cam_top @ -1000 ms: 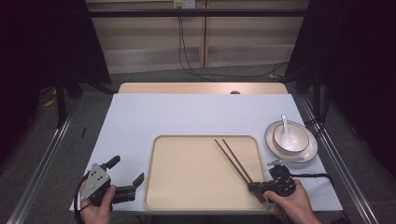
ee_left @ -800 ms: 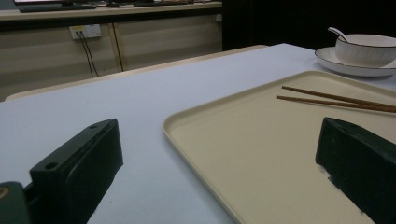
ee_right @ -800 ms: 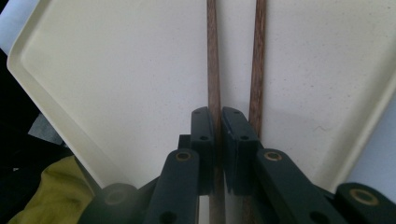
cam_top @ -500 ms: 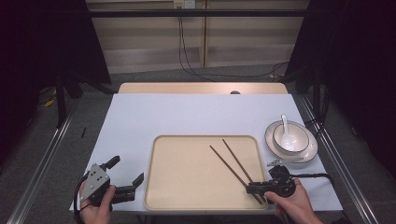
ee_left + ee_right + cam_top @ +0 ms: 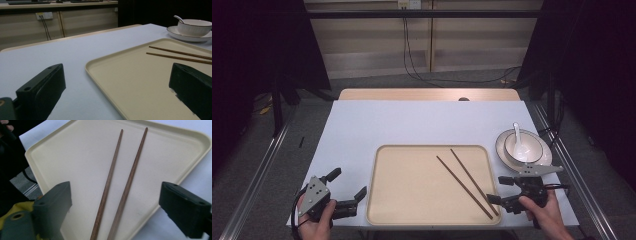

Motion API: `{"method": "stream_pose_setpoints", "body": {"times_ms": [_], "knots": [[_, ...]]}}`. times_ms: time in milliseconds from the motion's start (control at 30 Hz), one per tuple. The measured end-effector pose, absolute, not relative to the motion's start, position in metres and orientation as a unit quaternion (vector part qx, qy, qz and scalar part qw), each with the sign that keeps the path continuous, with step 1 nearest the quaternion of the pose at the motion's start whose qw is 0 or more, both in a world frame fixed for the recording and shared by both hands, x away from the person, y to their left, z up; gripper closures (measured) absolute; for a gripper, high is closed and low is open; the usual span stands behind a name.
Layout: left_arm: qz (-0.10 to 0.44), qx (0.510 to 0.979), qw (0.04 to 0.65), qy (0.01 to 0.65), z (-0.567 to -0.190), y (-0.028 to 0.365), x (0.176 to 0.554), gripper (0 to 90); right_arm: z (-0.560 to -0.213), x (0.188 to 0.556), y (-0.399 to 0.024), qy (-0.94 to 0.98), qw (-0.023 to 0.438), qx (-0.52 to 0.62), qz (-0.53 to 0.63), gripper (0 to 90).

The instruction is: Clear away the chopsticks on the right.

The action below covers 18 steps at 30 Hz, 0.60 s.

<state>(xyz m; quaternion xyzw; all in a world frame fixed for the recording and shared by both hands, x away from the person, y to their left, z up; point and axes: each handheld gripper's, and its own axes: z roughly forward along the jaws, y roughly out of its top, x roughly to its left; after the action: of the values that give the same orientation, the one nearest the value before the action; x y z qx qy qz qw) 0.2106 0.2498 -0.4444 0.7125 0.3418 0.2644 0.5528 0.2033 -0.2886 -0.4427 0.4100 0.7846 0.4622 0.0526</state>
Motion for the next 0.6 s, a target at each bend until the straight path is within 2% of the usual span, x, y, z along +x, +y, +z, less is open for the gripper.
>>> {"method": "stream_pose_setpoints", "body": {"times_ms": [67,233,333,467,600], "knots": [[0.263,0.711,0.554,0.344,-0.444,0.249,0.210,0.7,-0.441,0.201,-0.293,0.784,0.064,0.413,0.459,13.2],[0.263,0.712,0.552,0.345,-0.444,0.249,0.209,0.7,-0.440,0.193,-0.306,0.796,0.113,0.412,0.428,12.2],[0.261,0.711,0.554,0.345,-0.444,0.249,0.205,0.7,-0.440,0.189,-0.324,0.782,0.123,0.413,0.451,10.6],[0.258,0.710,0.557,0.344,-0.444,0.250,0.201,0.7,-0.441,0.180,-0.349,0.749,0.176,0.422,0.480,8.4],[0.264,0.716,0.548,0.342,-0.443,0.249,0.196,0.8,-0.446,0.172,-0.366,0.700,0.195,0.446,0.522,5.7]]}}
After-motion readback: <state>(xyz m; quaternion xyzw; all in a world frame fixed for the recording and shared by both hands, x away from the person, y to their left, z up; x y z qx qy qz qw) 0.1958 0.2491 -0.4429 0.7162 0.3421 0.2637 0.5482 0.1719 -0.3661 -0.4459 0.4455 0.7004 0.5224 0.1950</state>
